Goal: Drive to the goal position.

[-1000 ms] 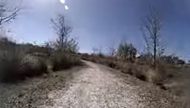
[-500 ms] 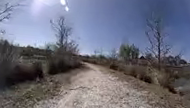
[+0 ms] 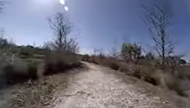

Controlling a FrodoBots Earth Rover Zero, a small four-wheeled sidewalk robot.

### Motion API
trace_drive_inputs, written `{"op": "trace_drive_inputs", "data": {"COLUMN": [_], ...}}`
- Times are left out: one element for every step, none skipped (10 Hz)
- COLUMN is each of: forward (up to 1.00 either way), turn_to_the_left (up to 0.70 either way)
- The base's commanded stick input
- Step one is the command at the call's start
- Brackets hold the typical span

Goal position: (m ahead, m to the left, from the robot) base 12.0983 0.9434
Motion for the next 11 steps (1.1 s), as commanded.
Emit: {"op": "trace_drive_inputs", "data": {"forward": [0.70,0.70,0.70,0.70,0.70,0.70,0.70,0.70,0.70,0.70,0.70], "turn_to_the_left": [0.00,0.00,0.00,0.00,0.00,0.00,0.00,0.00,0.00,0.00,0.00]}}
